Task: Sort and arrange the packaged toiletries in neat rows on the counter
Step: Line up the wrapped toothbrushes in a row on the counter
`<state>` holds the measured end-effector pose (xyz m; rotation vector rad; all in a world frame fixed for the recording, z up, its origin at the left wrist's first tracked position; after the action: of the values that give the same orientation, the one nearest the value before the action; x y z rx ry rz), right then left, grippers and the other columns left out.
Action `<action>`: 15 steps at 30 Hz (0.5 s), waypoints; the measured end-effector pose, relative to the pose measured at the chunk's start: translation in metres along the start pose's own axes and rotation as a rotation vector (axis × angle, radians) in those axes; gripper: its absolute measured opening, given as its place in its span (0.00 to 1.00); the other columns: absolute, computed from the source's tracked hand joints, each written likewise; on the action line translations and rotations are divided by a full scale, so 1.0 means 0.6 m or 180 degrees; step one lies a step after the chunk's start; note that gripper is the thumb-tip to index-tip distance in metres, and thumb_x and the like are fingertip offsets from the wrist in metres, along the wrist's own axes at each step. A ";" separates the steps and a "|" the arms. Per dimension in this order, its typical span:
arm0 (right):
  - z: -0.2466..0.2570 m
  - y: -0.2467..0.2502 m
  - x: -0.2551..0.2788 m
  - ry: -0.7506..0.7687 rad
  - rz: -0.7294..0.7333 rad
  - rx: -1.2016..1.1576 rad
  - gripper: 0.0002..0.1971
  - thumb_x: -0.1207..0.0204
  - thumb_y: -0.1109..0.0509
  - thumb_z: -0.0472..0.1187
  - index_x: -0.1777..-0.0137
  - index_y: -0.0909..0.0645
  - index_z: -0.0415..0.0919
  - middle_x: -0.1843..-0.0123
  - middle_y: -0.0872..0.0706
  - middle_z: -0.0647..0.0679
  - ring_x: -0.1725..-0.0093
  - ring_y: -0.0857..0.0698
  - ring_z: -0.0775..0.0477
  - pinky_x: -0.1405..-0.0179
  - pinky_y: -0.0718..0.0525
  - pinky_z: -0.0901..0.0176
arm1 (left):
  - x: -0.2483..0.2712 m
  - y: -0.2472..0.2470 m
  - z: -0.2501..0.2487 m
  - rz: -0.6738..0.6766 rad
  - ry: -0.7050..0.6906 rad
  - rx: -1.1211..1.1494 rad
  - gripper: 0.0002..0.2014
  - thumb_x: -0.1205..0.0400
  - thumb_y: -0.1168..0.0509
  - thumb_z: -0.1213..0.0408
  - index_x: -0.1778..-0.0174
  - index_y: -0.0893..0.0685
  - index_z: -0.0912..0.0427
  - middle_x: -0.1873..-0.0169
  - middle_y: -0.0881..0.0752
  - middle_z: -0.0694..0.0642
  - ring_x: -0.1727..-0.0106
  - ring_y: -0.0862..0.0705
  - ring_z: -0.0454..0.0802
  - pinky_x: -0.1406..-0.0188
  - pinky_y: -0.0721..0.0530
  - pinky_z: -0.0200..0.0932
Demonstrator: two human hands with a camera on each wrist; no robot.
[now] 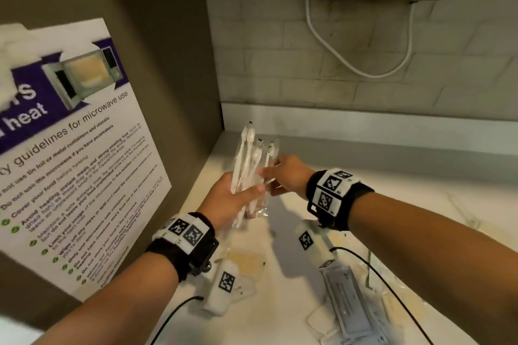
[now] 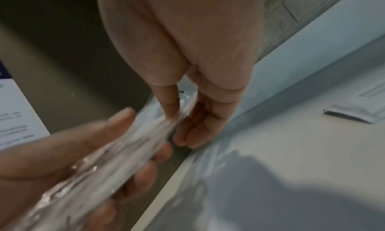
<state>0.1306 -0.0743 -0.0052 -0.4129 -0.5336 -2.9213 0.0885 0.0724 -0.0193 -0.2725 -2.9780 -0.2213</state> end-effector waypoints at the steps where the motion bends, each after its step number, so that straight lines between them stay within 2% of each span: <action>1: -0.005 -0.003 -0.009 -0.0085 0.0010 -0.0102 0.12 0.22 0.27 0.38 0.47 0.25 0.32 0.60 0.12 0.40 0.66 0.12 0.43 0.53 0.09 0.44 | -0.006 0.003 0.004 -0.0024 0.0072 -0.0004 0.23 0.25 0.26 0.48 0.36 0.18 0.52 0.47 0.09 0.57 0.46 0.09 0.58 0.47 0.11 0.64; 2: -0.011 -0.007 -0.017 -0.0151 0.0035 -0.0165 0.11 0.23 0.27 0.36 0.47 0.25 0.32 0.61 0.12 0.39 0.67 0.12 0.43 0.55 0.10 0.46 | -0.012 0.005 0.009 -0.0051 0.0158 -0.0015 0.22 0.24 0.28 0.46 0.37 0.18 0.53 0.47 0.09 0.57 0.47 0.09 0.58 0.45 0.12 0.64; 4: -0.022 -0.014 -0.025 -0.0295 0.0073 -0.0216 0.08 0.23 0.28 0.33 0.50 0.24 0.31 0.61 0.13 0.38 0.68 0.13 0.43 0.56 0.10 0.47 | -0.027 0.011 0.026 -0.0118 0.0390 -0.0148 0.27 0.28 0.30 0.41 0.38 0.17 0.54 0.48 0.09 0.56 0.46 0.10 0.57 0.41 0.14 0.63; 5: -0.029 -0.016 -0.025 -0.0375 0.0078 -0.0206 0.06 0.22 0.29 0.32 0.54 0.23 0.31 0.61 0.13 0.38 0.67 0.13 0.43 0.55 0.10 0.47 | -0.034 0.012 0.034 -0.0128 0.0487 -0.0237 0.29 0.30 0.32 0.41 0.38 0.17 0.55 0.48 0.09 0.57 0.46 0.10 0.58 0.39 0.15 0.62; 7: -0.045 -0.019 -0.026 -0.0539 0.0107 -0.0165 0.07 0.22 0.29 0.31 0.61 0.22 0.32 0.60 0.14 0.35 0.65 0.14 0.42 0.53 0.10 0.47 | -0.047 0.010 0.045 -0.0116 0.0612 -0.0427 0.25 0.27 0.33 0.46 0.39 0.17 0.58 0.48 0.10 0.59 0.46 0.11 0.59 0.38 0.16 0.59; 9: -0.062 -0.019 -0.025 -0.0699 0.0134 -0.0110 0.08 0.22 0.30 0.30 0.63 0.21 0.31 0.62 0.14 0.35 0.68 0.15 0.43 0.54 0.10 0.49 | -0.057 0.005 0.053 -0.0107 0.0743 -0.0614 0.25 0.25 0.33 0.47 0.37 0.17 0.60 0.47 0.11 0.60 0.45 0.13 0.60 0.42 0.16 0.54; 11: -0.077 -0.015 -0.026 -0.0849 0.0078 0.0088 0.08 0.22 0.30 0.30 0.63 0.19 0.30 0.66 0.14 0.37 0.71 0.15 0.45 0.58 0.09 0.52 | -0.067 -0.003 0.062 -0.0054 0.0865 -0.0874 0.28 0.26 0.32 0.45 0.36 0.17 0.61 0.50 0.12 0.60 0.50 0.13 0.61 0.51 0.15 0.49; 13: -0.086 -0.011 -0.026 -0.0960 0.0028 0.0281 0.08 0.23 0.29 0.30 0.64 0.18 0.30 0.68 0.14 0.37 0.72 0.14 0.45 0.56 0.09 0.50 | -0.073 -0.009 0.065 -0.0023 0.0905 -0.1190 0.23 0.22 0.32 0.48 0.38 0.18 0.61 0.55 0.13 0.59 0.57 0.13 0.60 0.57 0.14 0.51; 15: -0.090 -0.007 -0.028 -0.0995 -0.0047 0.0437 0.09 0.24 0.28 0.31 0.66 0.19 0.33 0.68 0.14 0.38 0.71 0.14 0.45 0.51 0.09 0.48 | -0.076 -0.011 0.067 -0.0006 0.0951 -0.1510 0.23 0.21 0.31 0.49 0.36 0.19 0.61 0.50 0.12 0.61 0.55 0.11 0.61 0.58 0.11 0.53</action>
<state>0.1330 -0.0889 -0.0603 -0.8560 -0.7743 -2.8243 0.1265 0.0646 -0.0666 -0.2580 -2.5929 -0.8867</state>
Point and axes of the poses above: each hand's wrist, its own x-axis away from the middle knuckle, its own y-axis out of the back of the hand, z = x × y, the point moved 7 cm from there along -x, towards the middle knuckle
